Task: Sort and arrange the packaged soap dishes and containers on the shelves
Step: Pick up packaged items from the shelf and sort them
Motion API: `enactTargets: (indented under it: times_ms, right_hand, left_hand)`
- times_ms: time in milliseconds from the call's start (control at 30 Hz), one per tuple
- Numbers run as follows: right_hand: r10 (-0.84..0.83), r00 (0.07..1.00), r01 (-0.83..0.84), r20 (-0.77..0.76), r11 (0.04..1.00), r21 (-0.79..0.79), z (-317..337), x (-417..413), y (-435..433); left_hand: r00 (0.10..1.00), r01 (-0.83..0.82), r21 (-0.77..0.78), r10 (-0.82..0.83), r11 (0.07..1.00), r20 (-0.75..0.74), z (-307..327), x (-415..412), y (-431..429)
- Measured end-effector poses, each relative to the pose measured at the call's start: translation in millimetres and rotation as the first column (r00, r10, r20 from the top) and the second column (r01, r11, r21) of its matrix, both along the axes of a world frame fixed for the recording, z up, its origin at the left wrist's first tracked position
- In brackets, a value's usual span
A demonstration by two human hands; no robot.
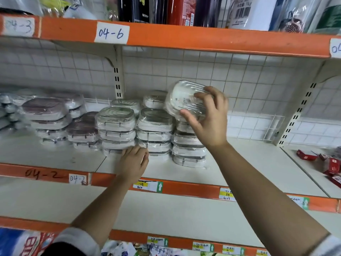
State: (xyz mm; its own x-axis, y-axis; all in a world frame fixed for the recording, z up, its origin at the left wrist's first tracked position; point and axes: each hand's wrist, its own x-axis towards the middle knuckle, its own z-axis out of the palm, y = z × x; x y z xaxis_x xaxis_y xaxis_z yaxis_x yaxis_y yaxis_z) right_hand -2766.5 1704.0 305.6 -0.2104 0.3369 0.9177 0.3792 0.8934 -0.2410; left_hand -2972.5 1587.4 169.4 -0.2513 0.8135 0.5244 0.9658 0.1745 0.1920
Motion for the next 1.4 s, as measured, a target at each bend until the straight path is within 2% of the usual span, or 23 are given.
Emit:
enactTargets:
  times_ms: [233, 333, 433, 600, 667, 767, 967, 1167, 1400]
  right_hand:
    - [0.06, 0.961, -0.071, 0.271, 0.997, 0.031, 14.4, -63.0, 3.4]
    - [0.045, 0.888, -0.036, 0.457, 0.999, -0.03, 19.5, -81.4, 6.3]
    - [-0.002, 0.797, 0.015, 0.604, 1.0, -0.016, 24.0, -94.0, 11.0]
    - [-0.016, 0.704, 0.084, 0.71, 0.995, -0.061, 28.8, -110.9, 12.7]
    - [-0.087, 0.652, 0.143, 0.753, 0.99, -0.01, 27.2, -114.1, 13.4]
    - [-0.181, 0.6, 0.174, 0.779, 0.98, 0.093, 24.3, -113.0, 16.8]
    - [-0.262, 0.563, 0.233, 0.784, 0.96, 0.154, 25.3, -112.8, 17.8]
    - [-0.273, 0.603, 0.26, 0.749, 0.955, 0.14, 21.7, -112.6, 18.4]
    - [-0.217, 0.661, 0.286, 0.718, 0.958, 0.027, 9.9, -113.5, 19.9]
  left_hand:
    - [0.999, -0.013, 0.162, 0.006, 0.987, 0.039, -15.2, -7.0, 1.8]
    - [1.0, -0.004, 0.214, -0.002, 0.977, 0.025, -18.9, -8.7, 5.8]
    - [1.0, 0.018, 0.243, -0.019, 0.97, 0.001, -19.6, -8.7, 6.2]
    - [1.0, 0.029, 0.259, -0.03, 0.965, -0.003, -19.0, -10.2, 6.4]
    - [0.999, 0.035, 0.266, -0.037, 0.963, 0.002, -19.4, -10.5, 6.2]
    - [0.999, 0.039, 0.267, -0.043, 0.963, 0.01, -20.2, -11.0, 6.3]
    - [0.999, 0.045, 0.293, -0.049, 0.955, 0.006, -23.5, -12.9, 8.2]
    - [0.999, 0.039, 0.301, -0.04, 0.953, 0.0, -24.8, -12.9, 10.1]
    - [0.999, 0.02, 0.263, -0.028, 0.965, 0.025, -23.1, -12.5, 7.4]
